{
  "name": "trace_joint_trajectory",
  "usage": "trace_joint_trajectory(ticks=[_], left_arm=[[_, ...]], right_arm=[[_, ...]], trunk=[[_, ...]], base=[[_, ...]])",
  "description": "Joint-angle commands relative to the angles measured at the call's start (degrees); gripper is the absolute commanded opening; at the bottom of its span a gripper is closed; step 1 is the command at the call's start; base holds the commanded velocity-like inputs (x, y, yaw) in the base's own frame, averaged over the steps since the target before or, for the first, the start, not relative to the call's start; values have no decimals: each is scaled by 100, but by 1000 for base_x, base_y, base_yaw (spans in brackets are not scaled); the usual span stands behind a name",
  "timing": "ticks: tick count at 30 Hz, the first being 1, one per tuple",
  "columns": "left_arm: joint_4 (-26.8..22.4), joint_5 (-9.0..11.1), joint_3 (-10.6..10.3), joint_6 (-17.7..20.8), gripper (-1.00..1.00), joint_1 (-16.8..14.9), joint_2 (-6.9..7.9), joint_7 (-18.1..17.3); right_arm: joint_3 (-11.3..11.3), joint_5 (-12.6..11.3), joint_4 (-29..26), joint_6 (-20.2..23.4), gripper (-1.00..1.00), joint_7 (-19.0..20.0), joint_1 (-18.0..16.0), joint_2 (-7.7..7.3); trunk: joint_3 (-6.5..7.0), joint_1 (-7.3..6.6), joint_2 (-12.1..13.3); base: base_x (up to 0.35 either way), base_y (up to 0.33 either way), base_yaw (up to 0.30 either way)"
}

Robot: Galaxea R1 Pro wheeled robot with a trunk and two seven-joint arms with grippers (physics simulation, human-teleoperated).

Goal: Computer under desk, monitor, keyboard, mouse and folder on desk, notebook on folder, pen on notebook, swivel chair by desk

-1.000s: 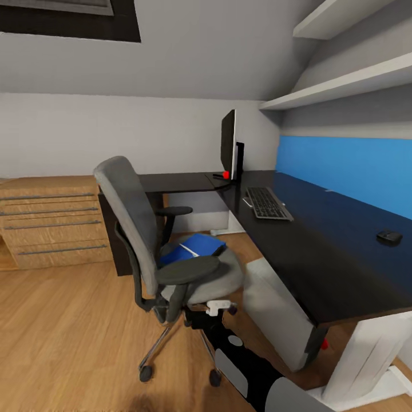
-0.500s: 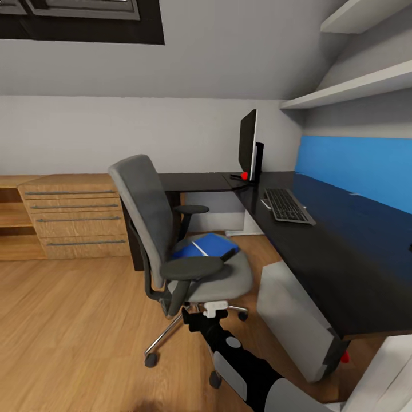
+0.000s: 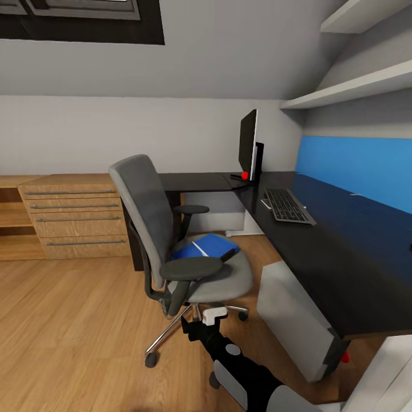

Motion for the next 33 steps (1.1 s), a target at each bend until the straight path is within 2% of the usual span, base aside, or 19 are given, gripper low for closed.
trace_joint_trajectory(ticks=[1,13,18,25,29,32,33], left_arm=[[-14,60,7,23,100,1,-4,37],[-16,61,7,22,100,-4,-6,35],[-36,119,14,-19,100,-32,114,-16],[-42,139,10,-31,100,-42,151,-52],[-42,146,9,-32,100,-43,157,-62],[-43,148,8,-33,100,-46,161,-66],[-43,148,8,-33,100,-48,164,-67]], right_arm=[[48,-56,3,-34,100,-36,-9,-3],[48,-57,3,-31,100,-36,-17,-3],[-13,-183,-3,-91,100,-28,146,-21],[-51,-236,-25,-120,100,-27,435,-34],[-64,-266,-45,-122,100,-32,455,-47],[-88,-431,-59,-151,100,-28,480,-178],[-123,-630,-69,-219,100,-24,498,-288]], trunk=[[-5,-1,-3],[-5,-1,-3],[-5,-1,-3],[-5,-1,-3],[-5,-1,-3],[-5,-1,-3],[-5,-1,-3]], base=[[0,0,0],[0,0,0],[0,0,0],[-31,0,0],[-239,0,0],[-304,0,0],[-322,0,0]])
